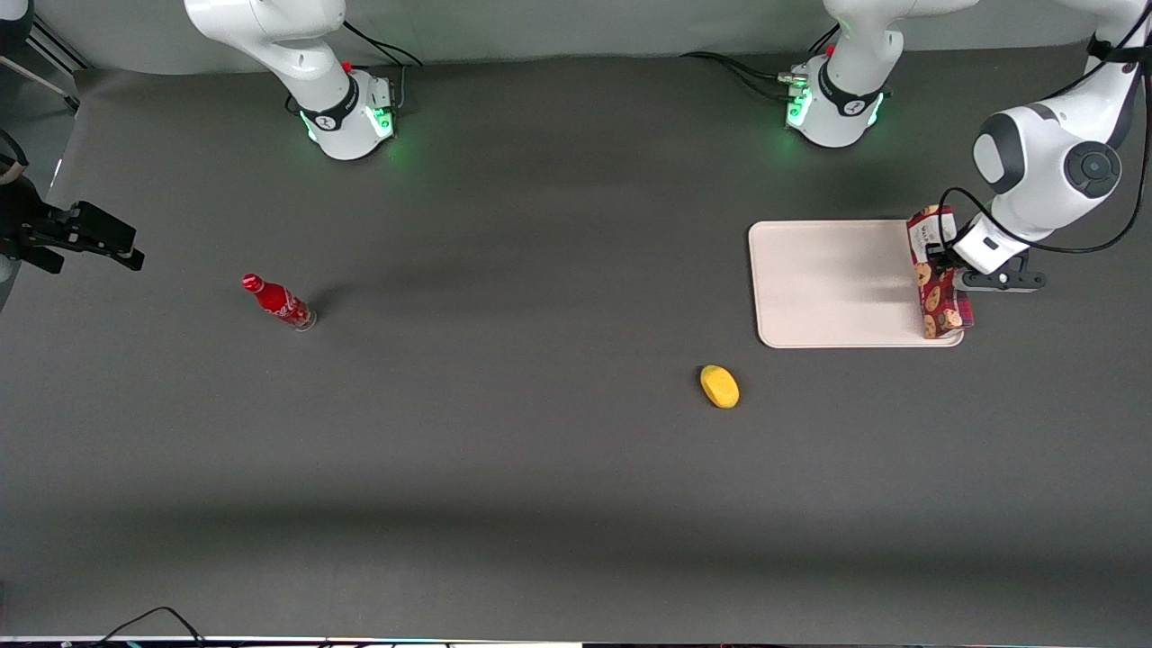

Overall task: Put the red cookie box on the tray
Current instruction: 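Lower the box upright onto the tray's edge with the left gripper, then open the left gripper to release the box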

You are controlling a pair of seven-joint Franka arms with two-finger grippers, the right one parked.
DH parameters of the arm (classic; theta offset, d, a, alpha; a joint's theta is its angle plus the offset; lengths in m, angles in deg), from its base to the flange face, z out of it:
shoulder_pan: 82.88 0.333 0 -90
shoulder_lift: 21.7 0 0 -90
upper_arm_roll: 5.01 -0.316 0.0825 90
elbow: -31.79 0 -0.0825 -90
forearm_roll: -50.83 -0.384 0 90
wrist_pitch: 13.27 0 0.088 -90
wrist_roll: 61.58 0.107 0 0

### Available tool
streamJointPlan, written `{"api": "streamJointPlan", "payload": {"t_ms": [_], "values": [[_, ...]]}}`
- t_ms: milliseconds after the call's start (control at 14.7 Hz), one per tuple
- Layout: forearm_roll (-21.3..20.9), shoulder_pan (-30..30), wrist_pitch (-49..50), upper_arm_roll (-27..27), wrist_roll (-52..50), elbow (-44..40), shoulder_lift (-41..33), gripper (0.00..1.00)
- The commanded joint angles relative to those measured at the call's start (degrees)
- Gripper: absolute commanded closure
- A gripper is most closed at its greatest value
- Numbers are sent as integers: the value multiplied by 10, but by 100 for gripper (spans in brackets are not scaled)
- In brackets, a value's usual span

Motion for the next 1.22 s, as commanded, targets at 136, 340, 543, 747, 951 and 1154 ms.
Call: {"api": "streamJointPlan", "payload": {"t_ms": [136,340,543,747,951,1154], "values": [[-2,-10,-4,18,6,-13,25,9],[-2,-10,8,25,8,-27,29,0],[-2,-9,23,25,8,-44,28,0],[-3,-10,141,26,18,-116,23,0],[0,-10,256,29,22,-207,13,0],[4,-10,356,47,-4,-314,6,0]]}}
